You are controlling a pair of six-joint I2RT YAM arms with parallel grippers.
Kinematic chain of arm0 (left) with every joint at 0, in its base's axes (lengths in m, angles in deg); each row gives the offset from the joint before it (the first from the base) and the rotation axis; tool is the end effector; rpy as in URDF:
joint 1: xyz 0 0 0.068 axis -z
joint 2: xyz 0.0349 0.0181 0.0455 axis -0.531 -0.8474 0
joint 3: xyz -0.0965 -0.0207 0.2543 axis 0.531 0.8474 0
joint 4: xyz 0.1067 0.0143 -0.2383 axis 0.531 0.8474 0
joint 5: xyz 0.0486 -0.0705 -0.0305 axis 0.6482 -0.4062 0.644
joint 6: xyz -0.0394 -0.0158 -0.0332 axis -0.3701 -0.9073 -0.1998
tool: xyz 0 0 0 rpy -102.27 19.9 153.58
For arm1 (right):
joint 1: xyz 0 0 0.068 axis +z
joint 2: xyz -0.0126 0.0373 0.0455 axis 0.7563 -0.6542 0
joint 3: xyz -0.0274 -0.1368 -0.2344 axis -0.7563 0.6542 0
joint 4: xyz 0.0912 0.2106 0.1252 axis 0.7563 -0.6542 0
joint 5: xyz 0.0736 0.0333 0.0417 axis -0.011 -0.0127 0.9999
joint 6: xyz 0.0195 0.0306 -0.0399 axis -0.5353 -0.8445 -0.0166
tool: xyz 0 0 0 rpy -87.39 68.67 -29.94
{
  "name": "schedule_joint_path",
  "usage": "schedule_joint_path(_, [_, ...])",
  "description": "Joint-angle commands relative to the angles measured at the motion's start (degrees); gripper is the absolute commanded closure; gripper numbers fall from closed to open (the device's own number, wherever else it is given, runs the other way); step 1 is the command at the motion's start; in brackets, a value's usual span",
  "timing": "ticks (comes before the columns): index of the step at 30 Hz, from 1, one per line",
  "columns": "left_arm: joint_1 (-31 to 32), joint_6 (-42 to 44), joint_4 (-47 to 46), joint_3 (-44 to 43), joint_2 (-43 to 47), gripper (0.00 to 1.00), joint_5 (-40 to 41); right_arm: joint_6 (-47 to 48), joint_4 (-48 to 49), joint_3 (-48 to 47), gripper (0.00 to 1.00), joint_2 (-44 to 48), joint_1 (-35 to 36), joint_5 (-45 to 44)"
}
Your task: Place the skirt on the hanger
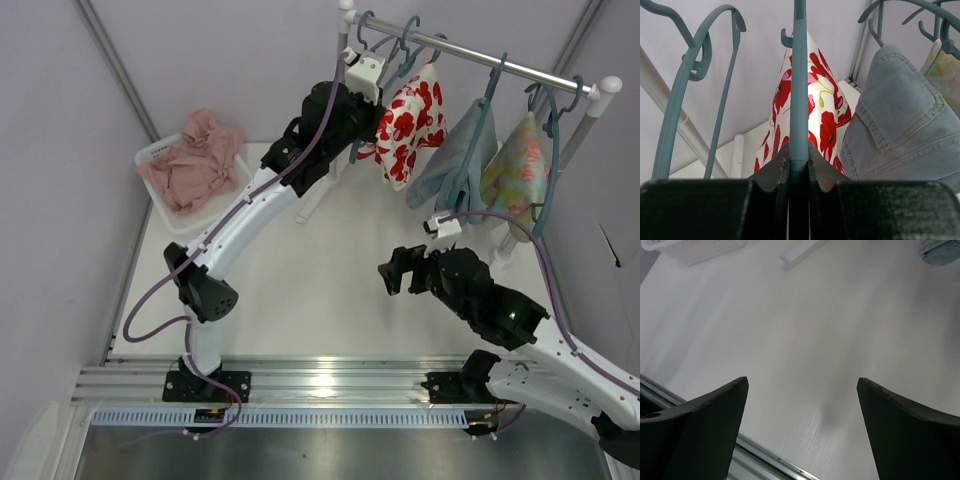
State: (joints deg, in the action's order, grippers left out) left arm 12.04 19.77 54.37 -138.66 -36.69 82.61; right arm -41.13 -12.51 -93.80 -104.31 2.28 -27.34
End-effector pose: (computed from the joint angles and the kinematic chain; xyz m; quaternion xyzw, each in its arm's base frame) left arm 0.3193 -0.3030 0.4858 0.2208 0.6864 -0.2201 0.6570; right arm 0.1092 0.1186 0.3317 -0.1337 0.8123 0.2113 0.5269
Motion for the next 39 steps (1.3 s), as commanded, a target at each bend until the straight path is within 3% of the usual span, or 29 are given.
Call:
schedule_joint_path(1, [-0.09, 2.31, -3.86, -6.11, -0.38, 1.00, -0.72, -0.95, 2.59, -0.02, 0.02, 2.31, 0.17, -3.55])
schedule_joint_path(20, [1.41, 1.43, -6.58, -12.44, -7.94, 0.99, -2.83, -0.25, 2.15, 1.39, 0.01, 3.72, 0.17, -5.93])
schedule_joint_path(39, [4.66, -0.94, -6.15, -11.49, -10.93, 0.99, 2.97, -0.34, 0.13, 0.51, 0.01, 4.07, -0.35, -8.22])
